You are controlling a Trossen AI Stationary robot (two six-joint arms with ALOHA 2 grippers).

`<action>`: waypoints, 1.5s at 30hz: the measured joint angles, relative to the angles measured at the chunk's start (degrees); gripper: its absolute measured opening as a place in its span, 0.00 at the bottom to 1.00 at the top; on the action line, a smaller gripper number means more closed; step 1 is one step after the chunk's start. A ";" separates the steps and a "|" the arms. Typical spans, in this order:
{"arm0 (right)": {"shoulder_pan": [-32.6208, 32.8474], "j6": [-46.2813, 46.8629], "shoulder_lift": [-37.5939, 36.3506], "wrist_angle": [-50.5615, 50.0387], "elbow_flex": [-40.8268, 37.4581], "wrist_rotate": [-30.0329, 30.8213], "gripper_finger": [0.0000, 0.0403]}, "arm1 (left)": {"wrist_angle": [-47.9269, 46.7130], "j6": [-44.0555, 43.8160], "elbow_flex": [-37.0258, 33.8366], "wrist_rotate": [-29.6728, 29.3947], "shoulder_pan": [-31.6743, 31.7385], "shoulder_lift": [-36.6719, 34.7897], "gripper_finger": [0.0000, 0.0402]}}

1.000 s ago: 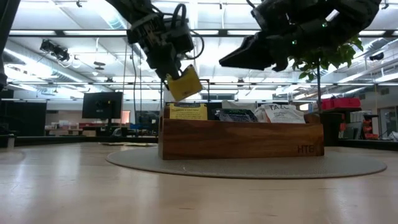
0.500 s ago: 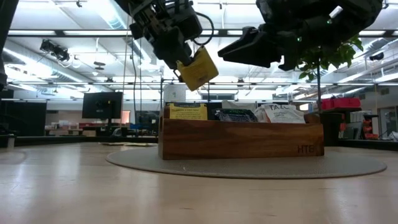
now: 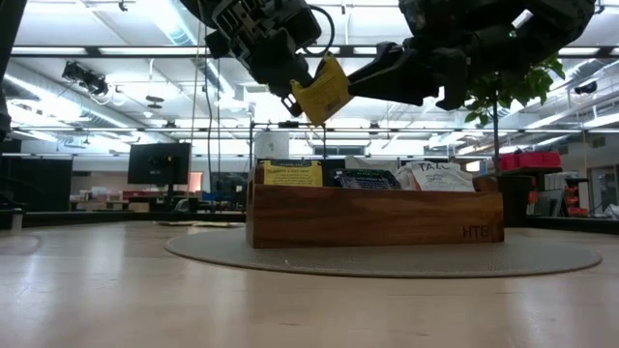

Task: Pick & Place Tea
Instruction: Put the yellow tea bag into the left section of the wooden organizer

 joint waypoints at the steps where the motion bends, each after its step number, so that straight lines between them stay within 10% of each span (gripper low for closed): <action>1: 0.00 0.00 0.01 0.00 0.00 -0.06 0.44 | 0.19 -0.02 0.00 0.02 0.00 0.00 0.00; 17: -0.02 4.99 0.00 -0.49 0.00 -1.68 0.03 | 3.33 -1.45 -0.03 0.01 -0.04 0.00 0.01; 33: 0.07 16.43 -0.22 -7.76 -0.04 3.02 0.00 | -7.74 0.31 -0.09 -1.58 2.32 -1.30 0.26; 45: 0.07 19.62 -0.24 -6.56 -0.04 4.92 0.00 | 1.28 1.31 -0.04 -24.67 -1.35 -11.02 0.14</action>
